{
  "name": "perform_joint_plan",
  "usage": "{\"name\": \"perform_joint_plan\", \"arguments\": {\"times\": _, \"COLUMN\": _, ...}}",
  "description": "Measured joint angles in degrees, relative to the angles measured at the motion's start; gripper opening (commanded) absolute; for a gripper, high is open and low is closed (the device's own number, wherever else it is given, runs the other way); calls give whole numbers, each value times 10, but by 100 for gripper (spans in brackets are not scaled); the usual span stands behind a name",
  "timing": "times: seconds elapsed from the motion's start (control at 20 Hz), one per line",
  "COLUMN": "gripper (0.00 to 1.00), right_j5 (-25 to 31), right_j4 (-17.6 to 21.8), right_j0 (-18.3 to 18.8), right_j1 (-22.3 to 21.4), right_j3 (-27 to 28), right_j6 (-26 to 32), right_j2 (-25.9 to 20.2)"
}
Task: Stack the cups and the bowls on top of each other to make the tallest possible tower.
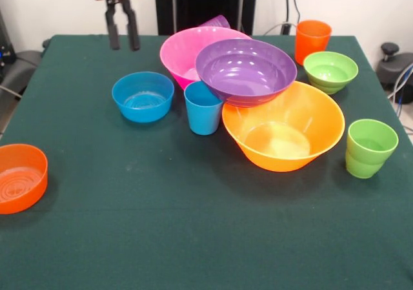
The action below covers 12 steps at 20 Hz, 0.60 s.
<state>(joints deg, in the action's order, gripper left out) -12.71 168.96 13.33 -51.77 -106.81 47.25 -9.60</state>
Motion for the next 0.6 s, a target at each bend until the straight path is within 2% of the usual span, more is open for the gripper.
{"name": "perform_joint_plan", "arguments": {"times": 0.4, "gripper": 100, "right_j5": -27, "right_j4": 0, "right_j0": 28, "right_j1": 31, "right_j3": 35, "right_j6": 0, "right_j2": 3}}
{"name": "perform_joint_plan", "arguments": {"times": 0.6, "gripper": 100, "right_j5": -44, "right_j4": 0, "right_j0": 28, "right_j1": 41, "right_j3": 51, "right_j6": 0, "right_j2": 10}}
